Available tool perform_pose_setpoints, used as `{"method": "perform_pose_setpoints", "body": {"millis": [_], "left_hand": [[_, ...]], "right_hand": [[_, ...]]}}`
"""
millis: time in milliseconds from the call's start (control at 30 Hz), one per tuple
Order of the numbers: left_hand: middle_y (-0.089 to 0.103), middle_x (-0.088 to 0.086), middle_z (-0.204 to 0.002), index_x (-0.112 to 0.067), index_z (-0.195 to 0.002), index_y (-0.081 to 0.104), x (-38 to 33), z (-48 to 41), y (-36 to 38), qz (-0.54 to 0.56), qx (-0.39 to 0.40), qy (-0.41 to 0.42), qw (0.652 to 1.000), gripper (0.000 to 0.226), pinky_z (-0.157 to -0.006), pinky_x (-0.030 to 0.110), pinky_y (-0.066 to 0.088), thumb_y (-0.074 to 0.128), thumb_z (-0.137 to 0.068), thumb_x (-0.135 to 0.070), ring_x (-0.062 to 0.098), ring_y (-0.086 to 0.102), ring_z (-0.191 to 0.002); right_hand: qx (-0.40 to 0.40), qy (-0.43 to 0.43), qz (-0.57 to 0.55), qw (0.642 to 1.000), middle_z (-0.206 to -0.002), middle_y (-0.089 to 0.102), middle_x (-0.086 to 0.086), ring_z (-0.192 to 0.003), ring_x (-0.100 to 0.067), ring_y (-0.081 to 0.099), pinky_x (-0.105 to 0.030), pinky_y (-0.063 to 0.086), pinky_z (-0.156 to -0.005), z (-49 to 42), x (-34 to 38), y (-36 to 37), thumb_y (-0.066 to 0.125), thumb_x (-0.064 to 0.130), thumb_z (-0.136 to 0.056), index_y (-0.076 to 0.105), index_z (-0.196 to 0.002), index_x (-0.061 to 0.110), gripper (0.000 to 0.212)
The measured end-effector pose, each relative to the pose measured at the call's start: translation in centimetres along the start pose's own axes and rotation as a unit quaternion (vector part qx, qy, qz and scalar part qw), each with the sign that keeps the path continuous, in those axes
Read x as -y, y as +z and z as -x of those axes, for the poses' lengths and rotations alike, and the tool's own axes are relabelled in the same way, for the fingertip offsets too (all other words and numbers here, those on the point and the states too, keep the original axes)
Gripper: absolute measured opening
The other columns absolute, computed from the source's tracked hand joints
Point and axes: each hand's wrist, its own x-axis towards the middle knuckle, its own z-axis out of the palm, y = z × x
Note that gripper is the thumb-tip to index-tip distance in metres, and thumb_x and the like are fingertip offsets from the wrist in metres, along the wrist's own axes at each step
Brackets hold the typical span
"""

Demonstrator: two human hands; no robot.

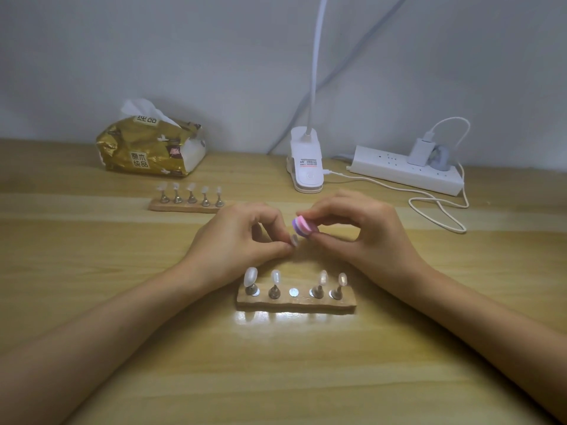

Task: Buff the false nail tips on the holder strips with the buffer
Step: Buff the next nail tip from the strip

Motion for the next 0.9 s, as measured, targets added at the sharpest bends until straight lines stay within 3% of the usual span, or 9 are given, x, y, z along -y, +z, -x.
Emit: {"method": "perform_pose_setpoints", "body": {"millis": [100, 200, 300, 400, 533, 633, 767, 900], "left_hand": [[0.063, -0.02, -0.071, -0.03, -0.072, 0.067, -0.01, -0.03, 0.0, 0.003, -0.001, -0.001, 1.0, 0.017, -0.069, 0.042, 0.05, 0.074, -0.062, -0.041, 0.003, 0.052, -0.057], [0.065, -0.02, -0.074, -0.031, -0.072, 0.068, 0.0, 0.05, -0.11, -0.004, 0.005, -0.001, 1.0, 0.013, -0.072, 0.047, 0.053, 0.076, -0.064, -0.039, 0.002, 0.054, -0.059], [0.063, -0.02, -0.07, -0.03, -0.071, 0.067, -0.13, 0.11, -0.1, 0.001, 0.001, -0.001, 1.0, 0.017, -0.07, 0.045, 0.05, 0.073, -0.062, -0.043, 0.003, 0.052, -0.057], [0.064, -0.02, -0.07, -0.03, -0.072, 0.068, -0.23, 0.01, -0.01, 0.0, 0.0, -0.005, 1.0, 0.017, -0.072, 0.046, 0.052, 0.073, -0.061, -0.043, 0.002, 0.053, -0.057], [0.064, -0.02, -0.07, -0.028, -0.071, 0.067, -0.21, 0.04, -0.07, 0.004, 0.001, -0.002, 1.0, 0.017, -0.07, 0.044, 0.05, 0.073, -0.062, -0.042, 0.002, 0.054, -0.057], [0.064, -0.019, -0.071, -0.027, -0.069, 0.068, -0.2, 0.09, -0.08, 0.006, 0.004, -0.001, 1.0, 0.016, -0.071, 0.045, 0.052, 0.074, -0.062, -0.04, 0.002, 0.054, -0.058], [0.063, -0.021, -0.069, -0.026, -0.066, 0.068, -0.18, 0.16, -0.09, 0.007, 0.004, 0.003, 1.0, 0.014, -0.068, 0.038, 0.047, 0.077, -0.064, -0.036, 0.0, 0.054, -0.057], [0.064, -0.021, -0.071, -0.027, -0.069, 0.068, -0.23, 0.17, -0.06, 0.003, 0.007, 0.002, 1.0, 0.014, -0.072, 0.045, 0.051, 0.077, -0.064, -0.037, 0.0, 0.055, -0.059]], "right_hand": [[0.014, -0.027, 0.017, 0.999, -0.091, 0.07, -0.004, -0.086, -0.014, 0.067, -0.029, 0.057, -0.082, 0.01, 0.14, 0.27, 0.077, 0.003, -0.086, 0.076, -0.096, 0.002, 0.011], [0.009, 0.012, -0.007, 1.0, -0.09, 0.071, -0.003, -0.086, -0.012, 0.069, -0.035, 0.058, -0.084, 0.07, -0.03, -0.03, 0.077, 0.005, -0.086, 0.076, -0.096, 0.002, 0.011], [0.013, -0.027, 0.006, 1.0, -0.091, 0.071, -0.005, -0.088, -0.018, 0.069, -0.036, 0.058, -0.082, 0.06, 0.39, 0.22, 0.077, 0.003, -0.085, 0.075, -0.096, 0.001, 0.011], [0.014, 0.016, -0.018, 1.0, -0.091, 0.071, -0.005, -0.087, -0.016, 0.07, -0.038, 0.058, -0.084, 0.03, 0.21, 0.0, 0.078, 0.001, -0.085, 0.074, -0.094, -0.001, 0.011], [0.008, -0.015, -0.009, 1.0, -0.091, 0.071, -0.006, -0.087, -0.018, 0.071, -0.036, 0.059, -0.084, 0.06, 0.42, 0.08, 0.079, 0.002, -0.084, 0.073, -0.095, 0.0, 0.012], [0.025, 0.034, -0.037, 0.998, -0.091, 0.072, -0.006, -0.087, -0.018, 0.072, -0.039, 0.059, -0.085, 0.12, 0.14, -0.02, 0.079, -0.001, -0.083, 0.073, -0.093, -0.001, 0.011], [0.012, 0.013, -0.031, 0.999, -0.091, 0.072, -0.006, -0.087, -0.017, 0.072, -0.037, 0.06, -0.084, 0.13, 0.31, 0.12, 0.079, 0.003, -0.084, 0.073, -0.095, 0.001, 0.013], [0.013, 0.038, -0.053, 0.998, -0.09, 0.073, -0.006, -0.084, -0.015, 0.073, -0.035, 0.06, -0.084, 0.13, 0.3, -0.04, 0.079, 0.004, -0.084, 0.073, -0.093, -0.001, 0.012]]}}
